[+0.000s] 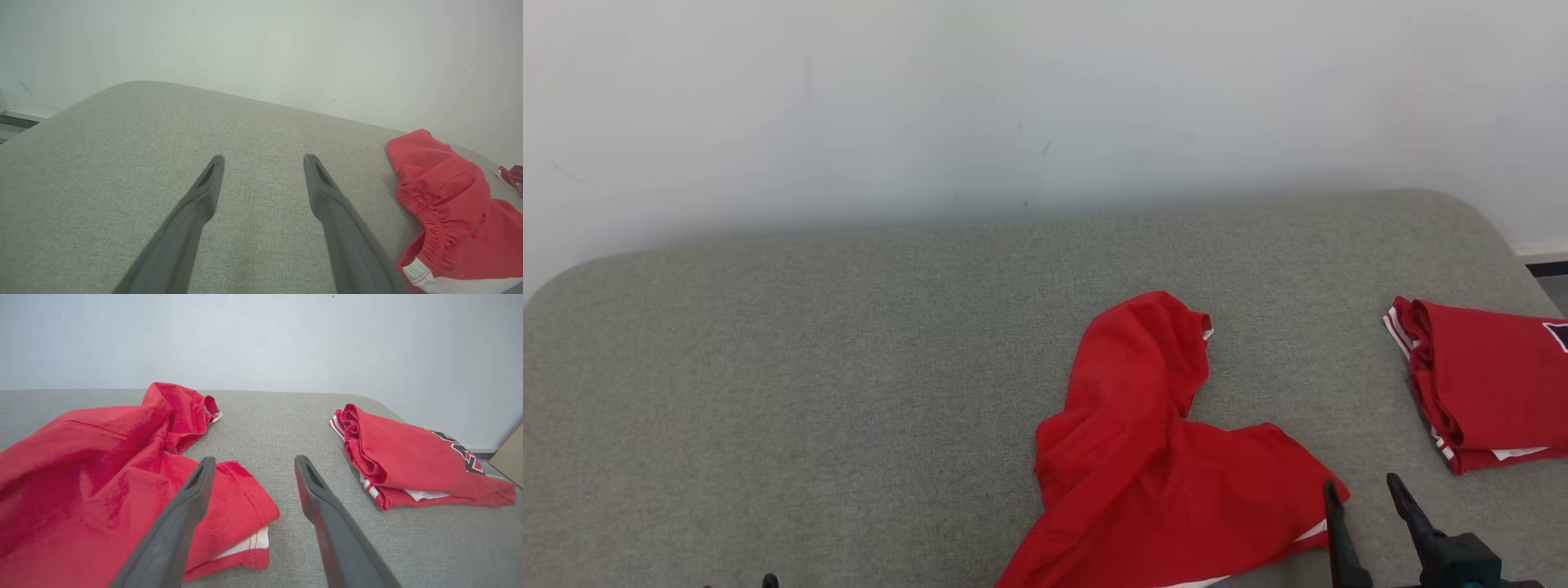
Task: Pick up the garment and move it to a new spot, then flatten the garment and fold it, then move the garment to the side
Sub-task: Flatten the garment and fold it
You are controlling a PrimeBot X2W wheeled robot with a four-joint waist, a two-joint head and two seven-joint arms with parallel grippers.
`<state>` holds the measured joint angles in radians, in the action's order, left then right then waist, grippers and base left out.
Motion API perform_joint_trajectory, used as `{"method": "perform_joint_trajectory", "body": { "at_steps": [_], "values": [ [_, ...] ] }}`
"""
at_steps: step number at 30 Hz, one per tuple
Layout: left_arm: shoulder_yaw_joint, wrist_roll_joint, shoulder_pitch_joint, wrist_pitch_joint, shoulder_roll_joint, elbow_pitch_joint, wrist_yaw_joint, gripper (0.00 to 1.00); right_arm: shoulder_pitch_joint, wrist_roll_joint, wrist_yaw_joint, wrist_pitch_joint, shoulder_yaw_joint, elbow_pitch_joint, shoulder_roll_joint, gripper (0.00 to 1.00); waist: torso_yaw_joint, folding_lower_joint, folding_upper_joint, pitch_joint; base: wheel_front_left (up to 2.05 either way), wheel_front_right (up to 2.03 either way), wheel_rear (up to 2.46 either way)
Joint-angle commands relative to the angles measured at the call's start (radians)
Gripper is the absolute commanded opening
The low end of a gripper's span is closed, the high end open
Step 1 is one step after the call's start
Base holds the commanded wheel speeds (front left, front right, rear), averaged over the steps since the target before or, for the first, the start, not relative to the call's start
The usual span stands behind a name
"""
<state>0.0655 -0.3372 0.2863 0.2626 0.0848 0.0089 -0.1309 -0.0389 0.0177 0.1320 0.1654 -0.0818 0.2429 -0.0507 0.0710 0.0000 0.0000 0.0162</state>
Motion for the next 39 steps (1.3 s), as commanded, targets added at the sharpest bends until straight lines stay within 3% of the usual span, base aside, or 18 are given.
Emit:
{"method": "perform_joint_trajectory", "body": {
  "at_steps": [1,9,20,25,28,33,38,39],
  "values": [
    [0.001,0.002,0.005,0.003,-0.003,-0.001,0.001,1.0,-0.015,-0.005,-0.003,0.013,0.01,-0.002,0.0,1.0,0.005,0.0,0.0,0.006,0.0,0.0,0.0],
    [-0.011,0.006,-0.006,0.003,0.002,0.016,0.001,1.0,-0.045,-0.014,-0.003,0.074,0.099,0.006,0.0,1.0,0.012,0.0,0.0,0.029,0.0,0.0,0.0],
    [-0.01,0.012,0.005,0.003,0.013,0.022,0.001,1.0,-0.062,-0.019,-0.003,0.092,0.12,0.006,0.0,1.0,0.02,0.0,0.0,0.04,0.0,0.0,0.0],
    [-0.11,-0.01,-0.049,0.003,0.04,0.066,0.001,1.0,-0.05,-0.029,-0.003,0.093,0.13,0.008,0.0,1.0,0.032,0.0,0.0,0.034,0.0,0.0,0.0],
    [-0.242,-0.06,-0.108,0.003,0.08,0.172,0.001,1.0,-0.044,-0.035,-0.003,0.093,0.139,0.009,0.0,1.0,0.052,0.0,0.0,0.024,0.0,0.0,0.0],
    [-0.432,-0.158,-0.296,-0.141,0.105,0.31,0.001,1.0,-0.042,-0.038,-0.003,0.088,0.142,0.01,0.0,1.0,0.098,0.0,0.0,0.005,0.0,0.0,0.0],
    [-0.434,-0.266,-0.443,-0.361,0.083,0.366,0.009,1.0,-0.042,-0.034,-0.003,0.085,0.144,0.003,0.0,1.0,0.144,0.0,0.0,-0.018,0.0,0.0,0.0],
    [-0.434,-0.266,-0.443,-0.361,0.083,0.366,0.009,1.0,-0.042,-0.034,-0.003,0.085,0.144,0.003,0.0,1.0,0.144,0.0,0.0,-0.018,0.0,0.0,0.0]
  ]
}}
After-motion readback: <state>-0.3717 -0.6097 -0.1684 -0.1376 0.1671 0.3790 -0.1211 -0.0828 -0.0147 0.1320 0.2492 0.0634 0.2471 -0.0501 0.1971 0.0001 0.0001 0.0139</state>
